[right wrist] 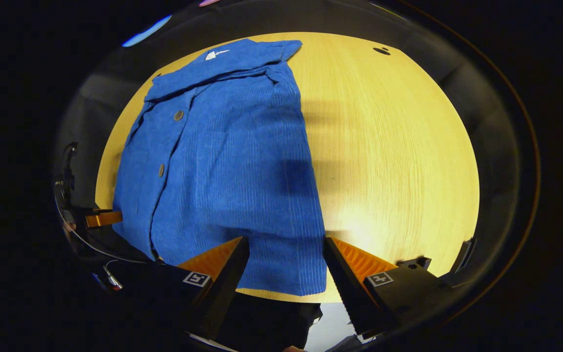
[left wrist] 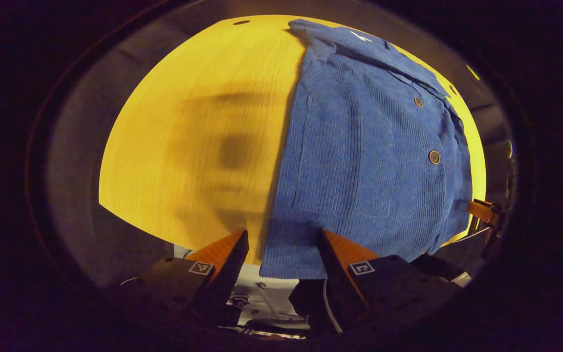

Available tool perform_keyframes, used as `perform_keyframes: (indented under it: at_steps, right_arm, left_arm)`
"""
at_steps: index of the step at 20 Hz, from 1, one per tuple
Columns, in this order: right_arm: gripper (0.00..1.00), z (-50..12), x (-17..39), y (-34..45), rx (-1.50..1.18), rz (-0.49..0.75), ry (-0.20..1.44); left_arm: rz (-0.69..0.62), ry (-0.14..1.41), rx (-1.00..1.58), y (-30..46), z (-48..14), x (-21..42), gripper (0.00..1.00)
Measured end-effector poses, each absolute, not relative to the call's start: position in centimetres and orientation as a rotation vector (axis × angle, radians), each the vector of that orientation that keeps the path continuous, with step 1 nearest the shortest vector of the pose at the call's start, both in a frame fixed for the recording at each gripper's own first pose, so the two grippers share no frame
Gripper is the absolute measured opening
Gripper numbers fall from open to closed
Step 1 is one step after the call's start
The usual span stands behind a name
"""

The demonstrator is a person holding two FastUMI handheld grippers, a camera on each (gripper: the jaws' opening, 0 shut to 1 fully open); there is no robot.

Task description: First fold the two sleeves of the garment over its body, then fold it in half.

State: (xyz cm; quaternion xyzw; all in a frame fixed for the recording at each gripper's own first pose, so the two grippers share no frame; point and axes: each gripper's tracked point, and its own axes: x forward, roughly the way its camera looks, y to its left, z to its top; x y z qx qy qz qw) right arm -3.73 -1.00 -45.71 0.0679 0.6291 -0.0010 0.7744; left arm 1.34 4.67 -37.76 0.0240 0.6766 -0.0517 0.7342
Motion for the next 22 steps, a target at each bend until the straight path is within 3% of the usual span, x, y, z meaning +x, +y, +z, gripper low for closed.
perform_keyframes:
  at_steps: [10, 12, 14, 15, 17, 22]
  right_arm:
    - [0.94, -47.2, -4.5, -1.0, 0.069, -0.039, 1.424]
    - [0.66, -47.1, -4.5, 0.0, 0.079, -0.007, 1.421]
    - [0.26, -47.0, -4.1, 1.1, 0.122, 0.01, 1.393]
    - [0.05, -47.2, -3.8, 1.4, 0.136, 0.041, 1.376]
    - [0.05, -47.0, -3.9, 1.4, 0.177, 0.041, 1.356]
    - [0.05, -44.7, -3.2, 2.3, 0.231, 0.057, 1.294]
  left_arm:
    - [-0.153, 1.445, 0.119, 3.8, -37.9, 1.5, 0.8]
    - [-0.164, 1.416, 0.094, 2.7, -38.2, 1.6, 0.42]
    - [-0.171, 1.399, 0.102, 2.7, -38.1, 1.5, 0.04]
    - [-0.166, 1.395, 0.085, 2.8, -38.2, 1.5, 0.04]
    - [-0.174, 1.396, -0.016, 2.0, -37.9, 1.5, 0.0]
    - [-0.239, 1.355, -0.067, 0.9, -35.9, 1.3, 0.0]
